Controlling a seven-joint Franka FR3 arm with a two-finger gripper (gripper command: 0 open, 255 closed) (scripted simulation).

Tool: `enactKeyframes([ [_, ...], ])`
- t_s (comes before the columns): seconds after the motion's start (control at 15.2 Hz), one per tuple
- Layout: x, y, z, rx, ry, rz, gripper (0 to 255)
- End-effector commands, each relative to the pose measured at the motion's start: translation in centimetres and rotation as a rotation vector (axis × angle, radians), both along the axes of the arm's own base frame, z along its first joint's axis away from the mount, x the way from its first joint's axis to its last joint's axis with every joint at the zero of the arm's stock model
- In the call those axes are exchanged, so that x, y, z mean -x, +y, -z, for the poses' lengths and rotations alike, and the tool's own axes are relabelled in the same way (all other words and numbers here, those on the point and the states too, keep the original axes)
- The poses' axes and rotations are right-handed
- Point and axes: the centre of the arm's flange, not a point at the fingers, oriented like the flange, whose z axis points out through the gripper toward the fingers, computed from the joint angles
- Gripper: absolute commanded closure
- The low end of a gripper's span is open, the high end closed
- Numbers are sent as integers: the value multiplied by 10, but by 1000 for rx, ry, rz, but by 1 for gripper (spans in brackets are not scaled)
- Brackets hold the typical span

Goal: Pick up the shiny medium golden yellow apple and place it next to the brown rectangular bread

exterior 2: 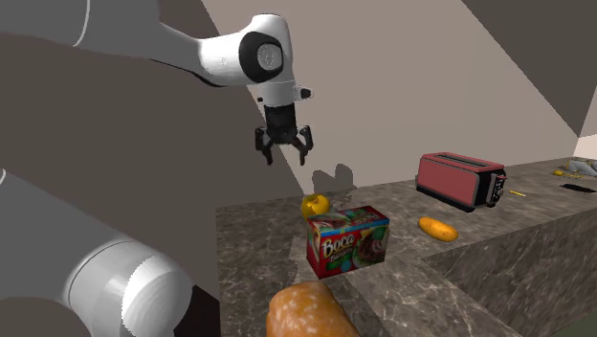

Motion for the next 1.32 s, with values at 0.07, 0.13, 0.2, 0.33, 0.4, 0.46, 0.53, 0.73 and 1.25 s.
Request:
enactKeyframes([
  [0.07,-30,-11,22,16,-13,-147,0],
  [0.13,-41,-14,29,20,-17,-194,0],
  [0.2,-52,-16,36,25,-21,-241,0],
  [0.33,-73,-19,50,34,-28,-334,0],
  [0.4,-84,-20,57,39,-32,-381,0],
  [0.46,-95,-21,65,44,-36,-428,0],
  [0.53,-106,-21,72,48,-40,-475,0],
  [0.73,-139,-18,92,62,-51,-615,0],
  [1.25,-216,8,141,96,-78,-956,0],
])
